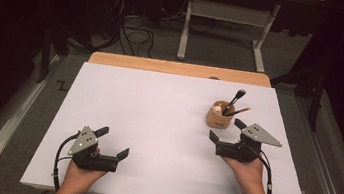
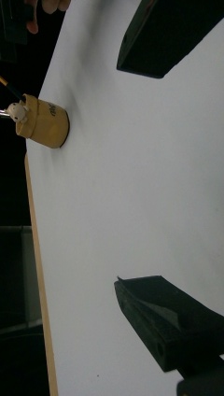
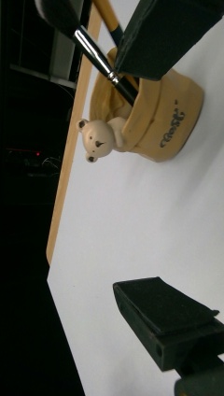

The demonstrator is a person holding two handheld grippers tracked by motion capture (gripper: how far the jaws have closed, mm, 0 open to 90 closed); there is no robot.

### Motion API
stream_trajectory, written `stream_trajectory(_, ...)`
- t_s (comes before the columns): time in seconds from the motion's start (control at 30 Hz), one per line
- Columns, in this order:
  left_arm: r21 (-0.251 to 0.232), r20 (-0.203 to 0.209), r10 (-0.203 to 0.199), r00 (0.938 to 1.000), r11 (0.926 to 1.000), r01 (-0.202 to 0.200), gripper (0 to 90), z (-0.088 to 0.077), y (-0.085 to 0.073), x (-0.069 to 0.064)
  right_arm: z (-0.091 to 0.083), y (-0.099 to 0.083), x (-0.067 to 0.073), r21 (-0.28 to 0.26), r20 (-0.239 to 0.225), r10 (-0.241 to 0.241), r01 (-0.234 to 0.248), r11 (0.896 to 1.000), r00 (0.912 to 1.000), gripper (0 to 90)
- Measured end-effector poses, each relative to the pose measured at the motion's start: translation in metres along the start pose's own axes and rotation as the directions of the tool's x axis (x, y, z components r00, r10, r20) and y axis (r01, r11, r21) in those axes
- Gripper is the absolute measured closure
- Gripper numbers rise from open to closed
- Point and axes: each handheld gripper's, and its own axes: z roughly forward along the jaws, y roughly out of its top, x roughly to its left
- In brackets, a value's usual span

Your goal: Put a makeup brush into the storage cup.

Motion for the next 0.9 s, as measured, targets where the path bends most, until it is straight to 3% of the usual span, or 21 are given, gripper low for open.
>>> stream_trajectory(0.6,-0.006,-0.01,-0.012,0.9999,0.9999,0.012,0.2,-0.002,0.0,0.001,-0.059,-0.032,0.003,-0.005,-0.005,-0.017,0.017,1.0,0.9998,0.2)
stream_trajectory(0.73,-0.001,-0.012,-0.012,0.9999,0.9999,0.012,0.2,-0.002,-0.001,0.001,-0.069,-0.042,0.003,-0.029,0.01,-0.023,0.023,0.999,0.9997,0.2)
stream_trajectory(0.9,-0.005,-0.014,-0.012,0.9998,0.9999,0.012,0.2,-0.004,0.0,-0.001,-0.08,-0.05,0.005,-0.017,0.001,-0.028,0.028,0.999,0.9996,0.2)
